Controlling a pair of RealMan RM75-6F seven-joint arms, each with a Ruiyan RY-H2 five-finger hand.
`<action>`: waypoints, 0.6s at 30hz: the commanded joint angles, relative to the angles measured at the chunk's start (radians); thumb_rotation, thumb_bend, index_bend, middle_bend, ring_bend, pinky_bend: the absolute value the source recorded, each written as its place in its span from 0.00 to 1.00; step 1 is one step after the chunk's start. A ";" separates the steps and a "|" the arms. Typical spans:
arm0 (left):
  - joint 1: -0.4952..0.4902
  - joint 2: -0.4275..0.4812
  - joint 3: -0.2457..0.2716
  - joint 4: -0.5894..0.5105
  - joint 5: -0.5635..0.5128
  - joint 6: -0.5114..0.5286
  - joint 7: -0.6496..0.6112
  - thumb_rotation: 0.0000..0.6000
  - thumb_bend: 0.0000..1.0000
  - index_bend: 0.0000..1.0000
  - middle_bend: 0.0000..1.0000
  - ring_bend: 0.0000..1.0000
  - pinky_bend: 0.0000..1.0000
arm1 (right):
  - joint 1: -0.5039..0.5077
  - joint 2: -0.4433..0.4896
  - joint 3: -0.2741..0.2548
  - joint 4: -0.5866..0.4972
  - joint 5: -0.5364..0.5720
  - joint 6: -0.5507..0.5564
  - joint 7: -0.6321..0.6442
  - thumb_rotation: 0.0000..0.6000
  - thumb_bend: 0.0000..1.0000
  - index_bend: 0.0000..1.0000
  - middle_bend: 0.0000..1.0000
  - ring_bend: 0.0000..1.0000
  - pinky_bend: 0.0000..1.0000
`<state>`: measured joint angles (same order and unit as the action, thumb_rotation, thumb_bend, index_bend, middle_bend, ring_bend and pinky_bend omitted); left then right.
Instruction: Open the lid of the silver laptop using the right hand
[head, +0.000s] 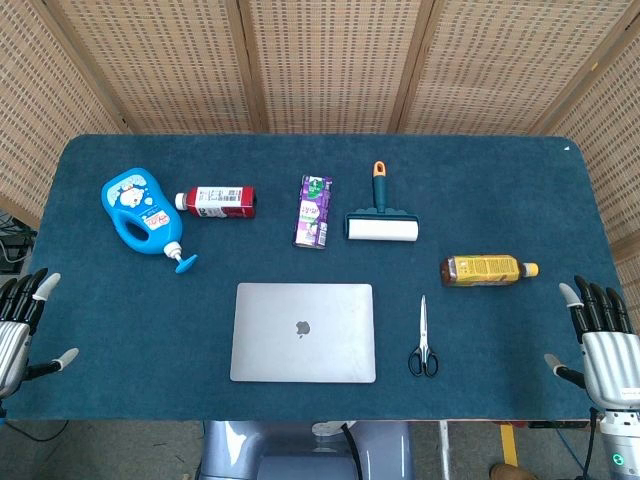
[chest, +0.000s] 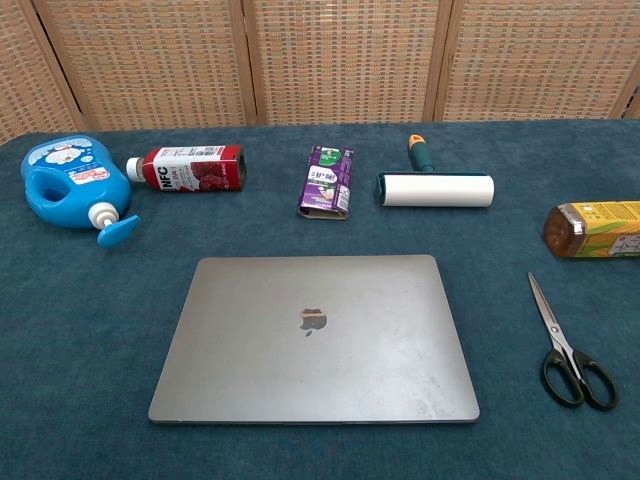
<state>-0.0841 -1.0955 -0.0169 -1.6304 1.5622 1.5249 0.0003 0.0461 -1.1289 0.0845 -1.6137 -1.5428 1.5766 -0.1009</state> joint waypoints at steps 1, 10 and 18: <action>0.000 0.000 -0.001 0.000 -0.001 -0.001 0.000 1.00 0.00 0.00 0.00 0.00 0.00 | 0.001 0.000 0.000 -0.001 -0.001 -0.001 -0.001 1.00 0.00 0.00 0.00 0.00 0.00; -0.005 -0.005 -0.009 0.005 -0.001 0.001 -0.011 1.00 0.00 0.00 0.00 0.00 0.00 | 0.043 0.000 -0.018 -0.005 -0.060 -0.053 0.004 1.00 0.00 0.00 0.00 0.00 0.00; -0.015 -0.022 -0.021 0.027 -0.010 -0.006 -0.025 1.00 0.00 0.00 0.00 0.00 0.00 | 0.221 0.028 -0.038 -0.053 -0.219 -0.248 0.090 1.00 0.00 0.01 0.00 0.00 0.00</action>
<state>-0.0975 -1.1160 -0.0367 -1.6050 1.5533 1.5201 -0.0236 0.2063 -1.1159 0.0547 -1.6407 -1.7152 1.3964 -0.0486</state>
